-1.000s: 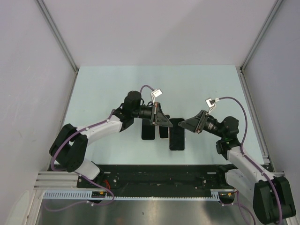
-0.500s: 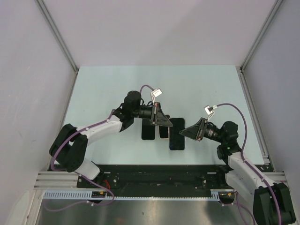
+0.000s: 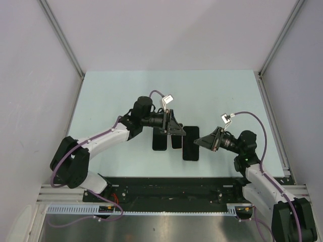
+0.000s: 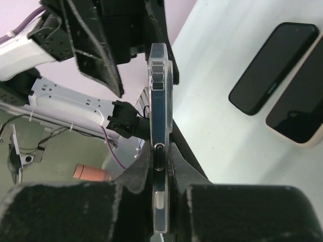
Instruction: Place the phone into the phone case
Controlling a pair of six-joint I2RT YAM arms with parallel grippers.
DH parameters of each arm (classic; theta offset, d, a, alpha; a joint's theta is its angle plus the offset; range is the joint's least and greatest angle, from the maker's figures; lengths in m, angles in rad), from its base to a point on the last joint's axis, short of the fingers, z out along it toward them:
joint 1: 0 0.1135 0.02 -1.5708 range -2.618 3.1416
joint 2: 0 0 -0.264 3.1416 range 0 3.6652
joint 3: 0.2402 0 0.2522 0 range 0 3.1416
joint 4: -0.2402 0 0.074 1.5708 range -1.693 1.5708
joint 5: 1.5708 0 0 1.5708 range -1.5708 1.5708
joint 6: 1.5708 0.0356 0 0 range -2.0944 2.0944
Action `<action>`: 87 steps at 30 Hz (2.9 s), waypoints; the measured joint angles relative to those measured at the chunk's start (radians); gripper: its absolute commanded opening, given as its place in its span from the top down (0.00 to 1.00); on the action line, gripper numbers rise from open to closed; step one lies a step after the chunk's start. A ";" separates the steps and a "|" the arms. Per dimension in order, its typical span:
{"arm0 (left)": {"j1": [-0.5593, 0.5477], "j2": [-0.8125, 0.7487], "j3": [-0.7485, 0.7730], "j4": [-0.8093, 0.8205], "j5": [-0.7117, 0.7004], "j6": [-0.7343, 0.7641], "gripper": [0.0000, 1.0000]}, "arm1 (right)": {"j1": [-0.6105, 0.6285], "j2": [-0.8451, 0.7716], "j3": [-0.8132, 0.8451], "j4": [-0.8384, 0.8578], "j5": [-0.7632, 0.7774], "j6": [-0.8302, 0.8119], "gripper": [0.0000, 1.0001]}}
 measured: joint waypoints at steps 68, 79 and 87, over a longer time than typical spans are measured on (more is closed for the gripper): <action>0.047 -0.578 -0.007 -0.609 -0.636 0.500 0.00 | 0.036 -0.048 0.518 -1.096 0.664 -0.492 0.00; 0.047 -0.774 -0.103 -0.468 -0.575 0.498 0.00 | 0.045 -0.433 0.518 -1.234 0.766 -0.405 0.00; 0.047 -0.782 -0.103 -0.439 -0.575 0.498 0.00 | 0.045 -0.472 0.518 -1.241 0.818 -0.410 0.00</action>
